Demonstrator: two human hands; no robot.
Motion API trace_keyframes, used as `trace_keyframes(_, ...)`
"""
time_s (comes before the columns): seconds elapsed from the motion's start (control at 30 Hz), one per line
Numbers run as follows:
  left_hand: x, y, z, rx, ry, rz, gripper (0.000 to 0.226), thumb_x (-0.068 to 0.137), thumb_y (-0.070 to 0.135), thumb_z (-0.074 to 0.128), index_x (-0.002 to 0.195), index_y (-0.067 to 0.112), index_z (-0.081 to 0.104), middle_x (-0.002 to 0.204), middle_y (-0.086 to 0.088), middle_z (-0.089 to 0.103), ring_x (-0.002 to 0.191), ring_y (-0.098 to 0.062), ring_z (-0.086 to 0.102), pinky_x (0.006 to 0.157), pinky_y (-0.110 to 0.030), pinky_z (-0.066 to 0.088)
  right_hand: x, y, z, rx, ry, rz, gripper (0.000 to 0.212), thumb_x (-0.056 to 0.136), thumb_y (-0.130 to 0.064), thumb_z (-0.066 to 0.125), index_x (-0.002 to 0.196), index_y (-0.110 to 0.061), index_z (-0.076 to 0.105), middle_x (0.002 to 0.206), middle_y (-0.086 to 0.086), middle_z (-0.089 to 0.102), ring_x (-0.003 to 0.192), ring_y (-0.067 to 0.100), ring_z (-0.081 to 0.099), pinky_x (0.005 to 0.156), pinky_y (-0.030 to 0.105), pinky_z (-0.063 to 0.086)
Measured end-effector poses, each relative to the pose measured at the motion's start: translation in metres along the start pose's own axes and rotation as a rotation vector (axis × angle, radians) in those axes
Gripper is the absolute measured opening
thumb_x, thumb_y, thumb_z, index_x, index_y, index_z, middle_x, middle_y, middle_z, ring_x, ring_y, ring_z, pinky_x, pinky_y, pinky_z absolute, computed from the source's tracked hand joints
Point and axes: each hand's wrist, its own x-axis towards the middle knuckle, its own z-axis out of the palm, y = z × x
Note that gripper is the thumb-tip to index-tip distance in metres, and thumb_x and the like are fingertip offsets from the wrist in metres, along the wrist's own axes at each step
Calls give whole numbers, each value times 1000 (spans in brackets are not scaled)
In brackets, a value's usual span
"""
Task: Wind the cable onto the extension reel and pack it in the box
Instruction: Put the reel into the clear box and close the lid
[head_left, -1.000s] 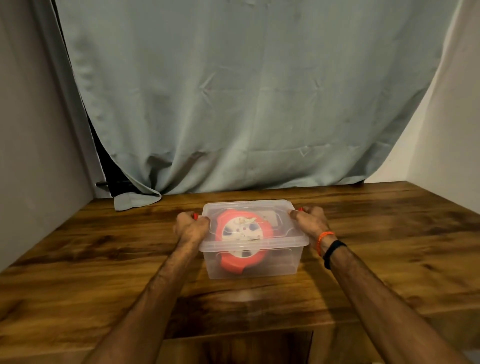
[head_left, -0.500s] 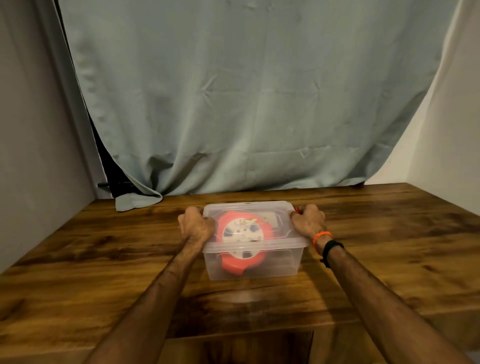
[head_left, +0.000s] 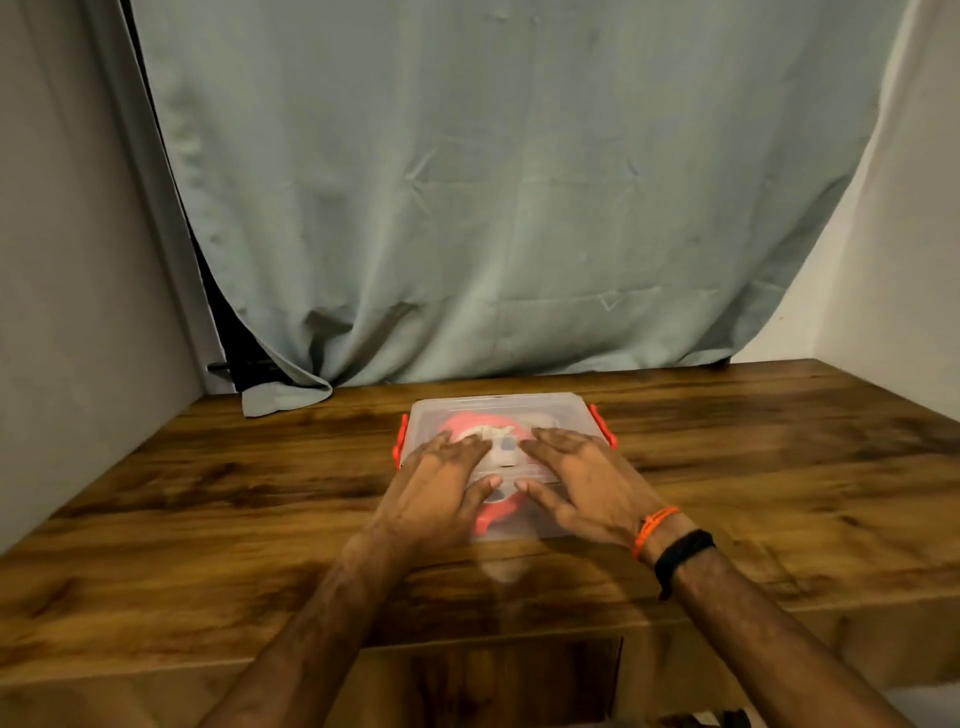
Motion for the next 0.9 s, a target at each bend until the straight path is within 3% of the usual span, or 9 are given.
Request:
trace_keyframes(0.1, 1, 3, 3, 115, 1, 7, 56, 102, 52, 29, 154, 30, 32, 163, 6, 30, 151, -17, 24, 120, -33, 16, 1, 5, 8, -50, -5, -32, 60, 94, -53, 30, 145, -22, 39, 150, 7, 43, 139, 20, 38, 114, 36, 31)
trace_keyframes(0.27, 25, -6, 8, 89, -11, -11, 53, 103, 48, 34, 153, 30, 33, 162, 5, 31, 150, -18, 25, 121, -37, 18, 26, 18, 15, -44, -34, -14, 56, 98, -48, 36, 148, -23, 33, 155, 5, 35, 143, 19, 31, 117, 36, 26)
trace_keyframes(0.67, 157, -76, 38, 107, -24, -78, 51, 104, 43, 37, 152, 29, 35, 162, 5, 32, 150, -18, 27, 120, -37, 17, 163, 90, 62, -4, -91, 25, 55, 98, -46, 40, 149, -26, 31, 156, 4, 31, 144, 17, 28, 117, 37, 23)
trace_keyframes(0.9, 226, -118, 56, 54, -22, -76, 51, 101, 42, 38, 150, 27, 42, 159, 3, 37, 148, -22, 32, 118, -39, 19, 228, 127, 87, 34, -75, 17, 58, 93, -47, 36, 146, -23, 38, 150, 10, 41, 139, 24, 38, 113, 43, 32)
